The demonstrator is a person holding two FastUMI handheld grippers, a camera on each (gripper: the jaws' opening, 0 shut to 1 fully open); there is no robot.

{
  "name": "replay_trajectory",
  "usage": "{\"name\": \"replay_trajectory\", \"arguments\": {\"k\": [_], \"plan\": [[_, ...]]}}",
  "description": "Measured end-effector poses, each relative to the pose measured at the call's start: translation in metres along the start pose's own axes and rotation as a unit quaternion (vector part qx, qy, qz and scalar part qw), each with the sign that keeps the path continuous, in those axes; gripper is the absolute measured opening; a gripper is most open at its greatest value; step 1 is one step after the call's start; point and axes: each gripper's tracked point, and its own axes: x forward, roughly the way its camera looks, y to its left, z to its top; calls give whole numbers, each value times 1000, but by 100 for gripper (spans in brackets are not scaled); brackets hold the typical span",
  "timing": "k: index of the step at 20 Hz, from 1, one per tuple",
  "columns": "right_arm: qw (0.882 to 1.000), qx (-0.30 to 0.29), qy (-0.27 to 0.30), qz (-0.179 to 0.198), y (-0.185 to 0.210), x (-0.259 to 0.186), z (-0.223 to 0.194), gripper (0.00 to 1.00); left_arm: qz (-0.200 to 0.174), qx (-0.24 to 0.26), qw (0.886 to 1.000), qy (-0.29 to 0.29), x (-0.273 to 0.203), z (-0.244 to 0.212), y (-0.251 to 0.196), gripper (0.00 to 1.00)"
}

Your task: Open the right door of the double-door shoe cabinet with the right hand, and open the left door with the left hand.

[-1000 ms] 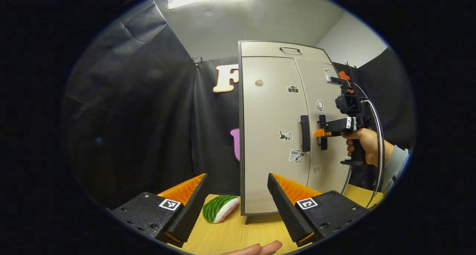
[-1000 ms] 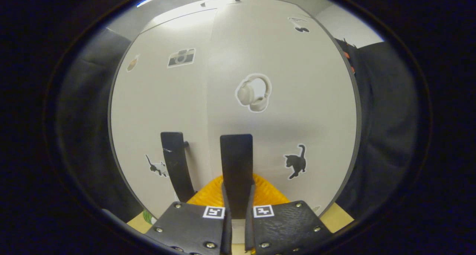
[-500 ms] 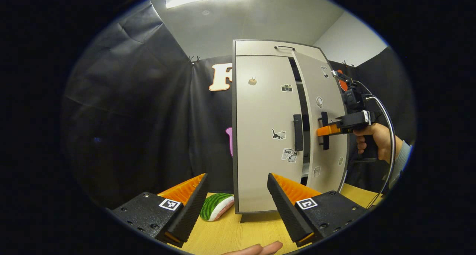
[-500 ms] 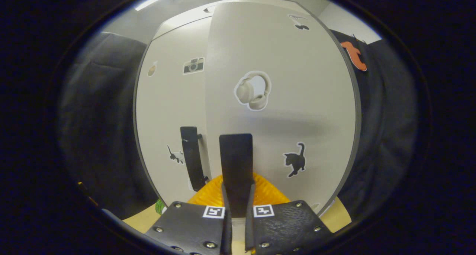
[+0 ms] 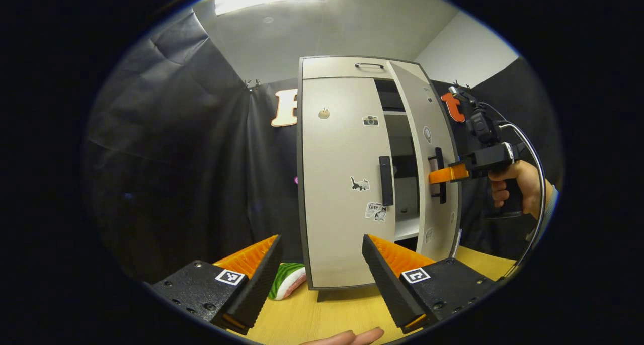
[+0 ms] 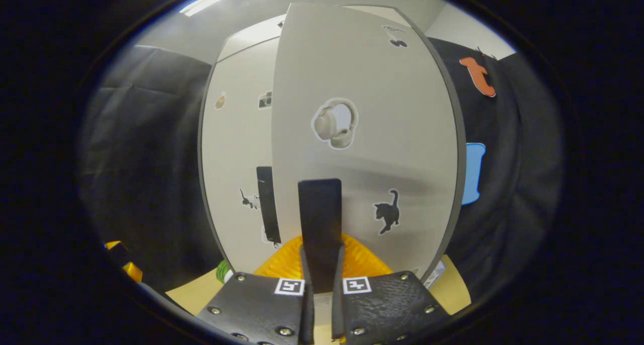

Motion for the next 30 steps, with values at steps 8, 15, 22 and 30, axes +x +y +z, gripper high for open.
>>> {"name": "replay_trajectory", "arguments": {"k": [8,15,22,30], "plan": [[1000,0,-6,20,-13,-30,-3,13,10,1,1000,15,3,-8,3,98],[1000,-7,1,21,-30,-56,-3,13,5,-2,1000,13,2,-4,-7,97],[1000,-6,-2,14,-48,-75,-1,13,-9,2,1000,23,2,-11,-24,98],[1000,10,-12,-13,-82,-102,2,12,-15,-9,1000,26,3,-15,-31,98]]}}
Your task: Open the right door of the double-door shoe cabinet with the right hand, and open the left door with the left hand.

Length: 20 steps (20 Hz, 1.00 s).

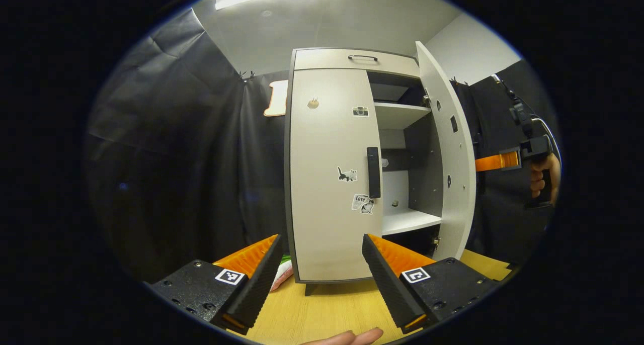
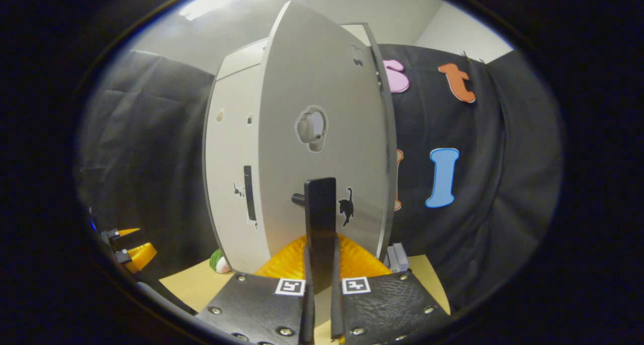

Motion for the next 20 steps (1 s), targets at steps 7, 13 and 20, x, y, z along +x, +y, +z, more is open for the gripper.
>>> {"name": "replay_trajectory", "arguments": {"k": [7,13,20], "plan": [[1000,-5,-7,-30,-40,-17,4,12,-9,5,1000,-1,6,-3,-13,98],[996,27,-1,-82,-117,-22,-5,5,-12,1,1000,9,14,-12,-26,98],[999,36,-3,-26,-107,-20,-13,1,-8,13,1000,10,25,-7,-39,98]]}}
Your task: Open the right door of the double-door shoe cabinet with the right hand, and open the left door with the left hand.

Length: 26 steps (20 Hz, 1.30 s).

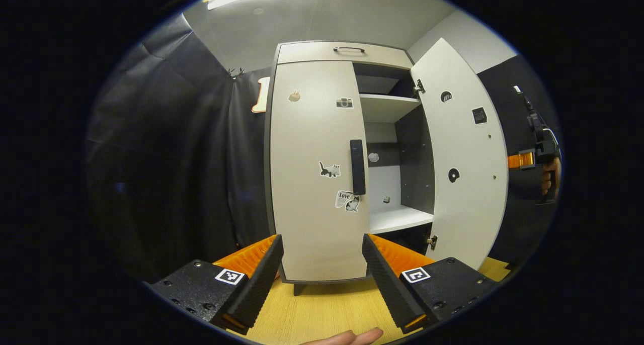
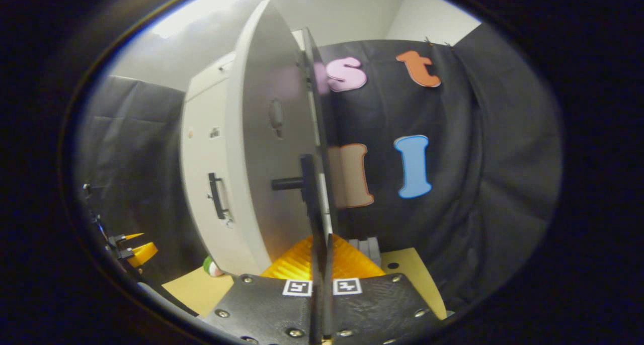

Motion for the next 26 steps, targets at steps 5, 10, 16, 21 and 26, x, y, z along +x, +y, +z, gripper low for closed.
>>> {"name": "replay_trajectory", "arguments": {"k": [5,10,16,21,26], "plan": [[1000,11,-8,-1,0,-6,2,2,-13,7,1000,-1,12,6,-19,98],[999,-8,-27,-27,-1,-20,0,6,-5,3,1000,-20,54,35,-33,97],[994,-33,-80,-63,-7,-68,26,43,-15,-69,997,12,112,49,-47,97],[991,-21,-109,-79,-9,-114,35,100,0,-46,999,-1,157,58,-47,96],[992,-42,-95,-71,5,-133,19,97,-7,-55,998,-7,191,67,-52,96]]}}
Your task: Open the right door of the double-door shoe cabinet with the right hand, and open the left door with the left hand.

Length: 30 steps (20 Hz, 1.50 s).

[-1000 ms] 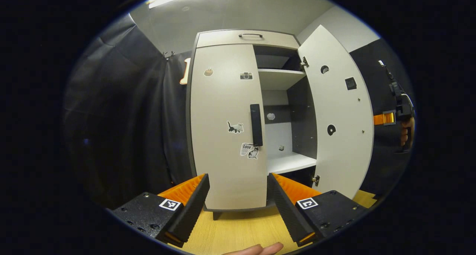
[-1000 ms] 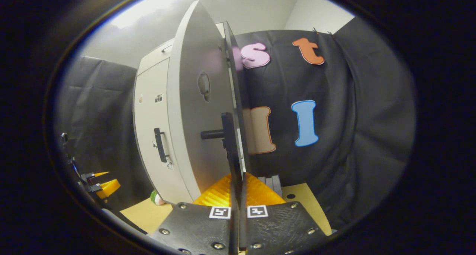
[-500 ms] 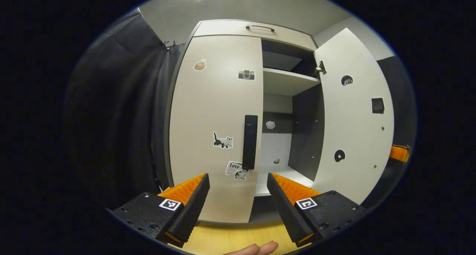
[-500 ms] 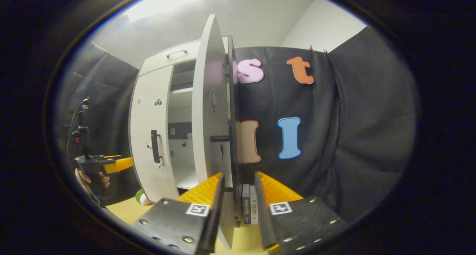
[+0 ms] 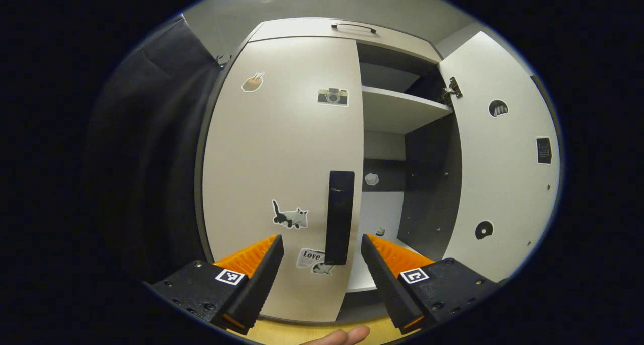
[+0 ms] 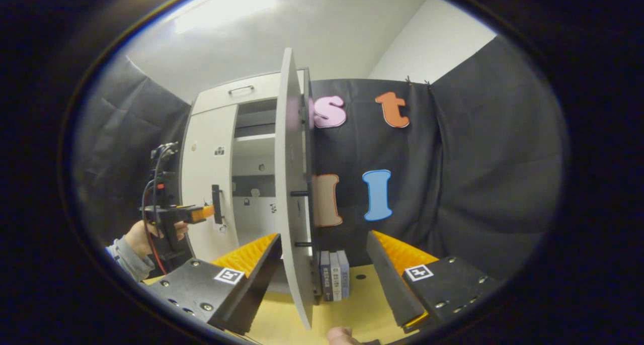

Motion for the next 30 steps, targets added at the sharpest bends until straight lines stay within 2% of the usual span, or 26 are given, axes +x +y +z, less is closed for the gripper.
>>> {"name": "replay_trajectory", "arguments": {"k": [2,5,9,12,15,16,17,19,21,23,26,30], "plan": [[1000,0,5,9,7,-5,-6,98,-6,11,1000,-5,13,6,-4,96],[999,-1,29,21,15,-6,-22,100,6,26,1000,3,32,10,-6,96],[999,-1,40,15,16,-11,-29,100,15,51,999,10,58,4,-6,96],[999,7,27,20,25,-21,-24,100,16,62,998,8,63,4,-7,86],[1000,-8,11,-19,21,-27,-21,100,20,52,998,8,64,3,-2,84],[1000,-7,9,-30,23,-30,-20,100,18,44,999,12,62,2,-3,74],[999,-2,10,-37,26,-33,-22,100,17,45,999,23,62,0,-4,68],[999,10,16,-49,33,-39,-25,100,12,54,998,30,65,-2,-8,65],[998,17,15,-60,40,-46,-24,100,2,49,998,39,63,-8,-15,53],[998,21,7,-59,52,-53,-24,100,0,29,999,31,63,-6,-16,33],[997,34,-6,-67,59,-64,-25,100,-9,29,999,33,59,-9,-16,28],[995,45,-18,-87,62,-70,-27,100,-27,31,998,38,48,-11,-15,26]]}}
